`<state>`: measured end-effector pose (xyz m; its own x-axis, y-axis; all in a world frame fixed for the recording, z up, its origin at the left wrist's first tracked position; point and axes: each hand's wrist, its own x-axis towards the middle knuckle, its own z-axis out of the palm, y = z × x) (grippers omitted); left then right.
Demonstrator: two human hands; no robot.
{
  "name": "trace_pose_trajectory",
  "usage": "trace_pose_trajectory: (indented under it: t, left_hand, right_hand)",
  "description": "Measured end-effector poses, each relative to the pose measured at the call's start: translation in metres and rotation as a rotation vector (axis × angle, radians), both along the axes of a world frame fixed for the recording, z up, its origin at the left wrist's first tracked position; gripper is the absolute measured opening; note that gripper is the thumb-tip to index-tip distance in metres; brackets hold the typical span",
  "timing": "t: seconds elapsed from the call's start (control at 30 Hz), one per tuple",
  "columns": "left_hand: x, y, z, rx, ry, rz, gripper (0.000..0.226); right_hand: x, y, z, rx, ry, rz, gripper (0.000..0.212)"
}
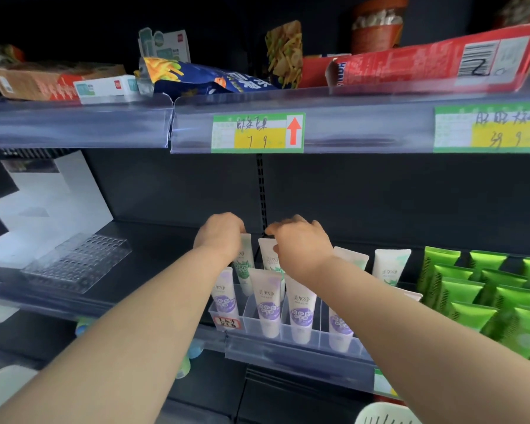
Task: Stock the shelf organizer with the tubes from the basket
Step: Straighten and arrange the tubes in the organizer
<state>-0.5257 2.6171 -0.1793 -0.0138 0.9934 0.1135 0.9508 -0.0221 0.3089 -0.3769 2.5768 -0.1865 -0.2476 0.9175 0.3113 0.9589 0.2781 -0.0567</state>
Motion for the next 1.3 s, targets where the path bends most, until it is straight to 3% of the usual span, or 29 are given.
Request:
trace_pose_trajectory:
  t: [0.17,0.33,0.67,0.87,1.03,1.3]
  left_hand:
    - [0.0,-0.002,0.001,0.041,-0.027,-0.046,0.041]
    - [0.001,-0.002,0.003,0.073,-0.072,-0.08,0.049]
    - [0.041,-0.017,0.022,0.062,-0.085,-0.289,0.031]
    - [0.08,-0.026,0.024,-0.02,0.039,-0.358,0.036]
    - [0.096,-0.023,0.02,-0.065,0.246,-0.331,0.026]
    - [0.1,-0.017,0.011,-0.002,0.225,-0.312,0.011]
  right_hand:
    - [-0.006,0.003,-0.003,0.031,-0.062,-0.089,0.025]
    - [-0.007,0.012,0.001,-0.003,-0.051,-0.125,0.024]
    - [0.049,-0.014,0.02,-0.048,0.003,-0.161,0.024]
    - [0.087,-0.03,0.019,-0.147,-0.034,-0.226,0.023]
    - [0.099,-0.029,0.012,-0.167,-0.074,-0.251,0.026]
    - [0.101,-0.023,0.004,-0.053,-0.078,-0.255,0.025]
